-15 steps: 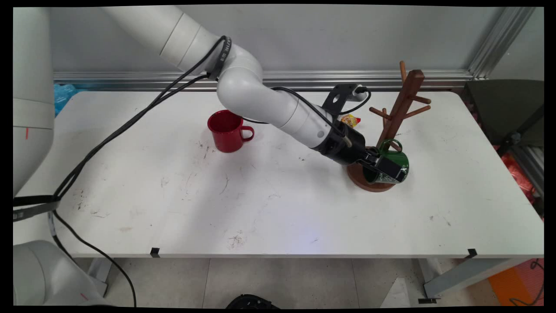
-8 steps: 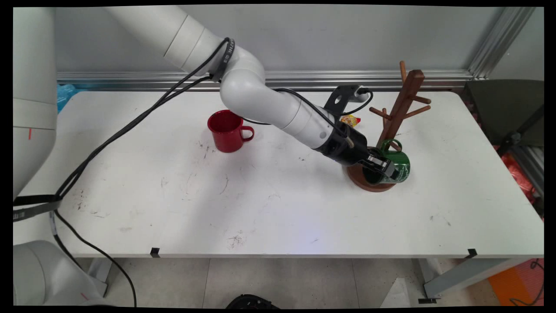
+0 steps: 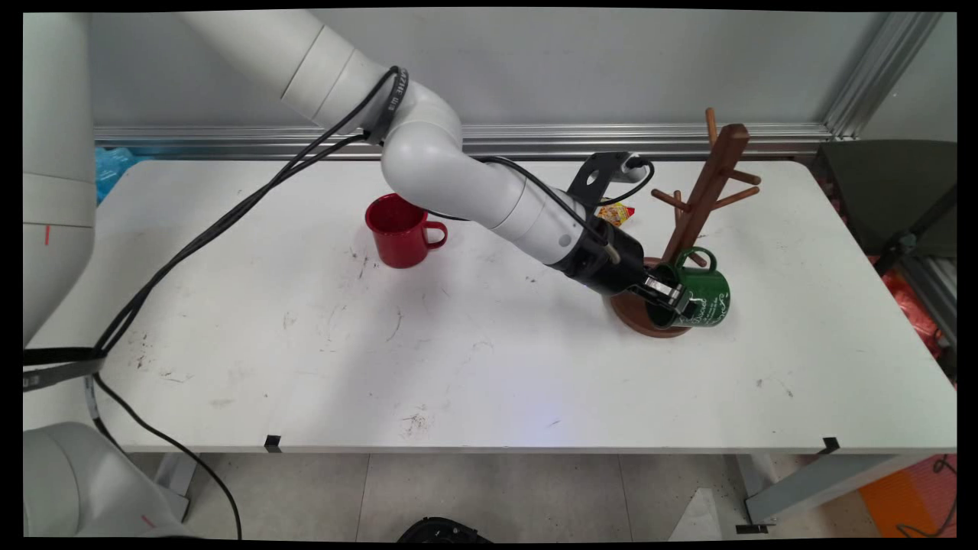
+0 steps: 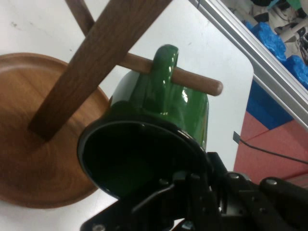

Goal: Place the picked object on the table

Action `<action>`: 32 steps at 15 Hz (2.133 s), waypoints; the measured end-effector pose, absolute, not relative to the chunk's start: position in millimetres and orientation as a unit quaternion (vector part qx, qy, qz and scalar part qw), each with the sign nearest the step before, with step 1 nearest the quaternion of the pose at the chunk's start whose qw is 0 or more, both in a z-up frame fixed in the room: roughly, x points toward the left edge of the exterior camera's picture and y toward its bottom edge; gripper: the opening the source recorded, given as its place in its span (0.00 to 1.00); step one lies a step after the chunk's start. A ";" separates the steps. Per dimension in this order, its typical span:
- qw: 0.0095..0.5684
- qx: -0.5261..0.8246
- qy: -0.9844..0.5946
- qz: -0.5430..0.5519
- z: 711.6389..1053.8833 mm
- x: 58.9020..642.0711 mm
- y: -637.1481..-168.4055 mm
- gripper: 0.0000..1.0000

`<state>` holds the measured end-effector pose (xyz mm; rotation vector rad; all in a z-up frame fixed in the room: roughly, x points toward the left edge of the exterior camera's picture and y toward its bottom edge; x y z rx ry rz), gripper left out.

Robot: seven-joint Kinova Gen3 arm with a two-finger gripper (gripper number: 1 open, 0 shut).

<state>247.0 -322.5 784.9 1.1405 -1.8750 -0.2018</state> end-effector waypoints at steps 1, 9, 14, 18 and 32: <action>0.452 0.461 -0.759 -0.082 785.9 247.5 -321.3 0.00; 0.460 0.451 -0.760 -0.084 795.5 251.5 -312.8 0.00; 0.464 0.444 -0.762 -0.089 802.4 255.3 -303.0 0.00; 0.465 0.436 -0.765 -0.096 809.4 259.6 -289.4 0.00; 0.445 0.394 -0.801 -0.065 844.5 306.9 -256.2 0.00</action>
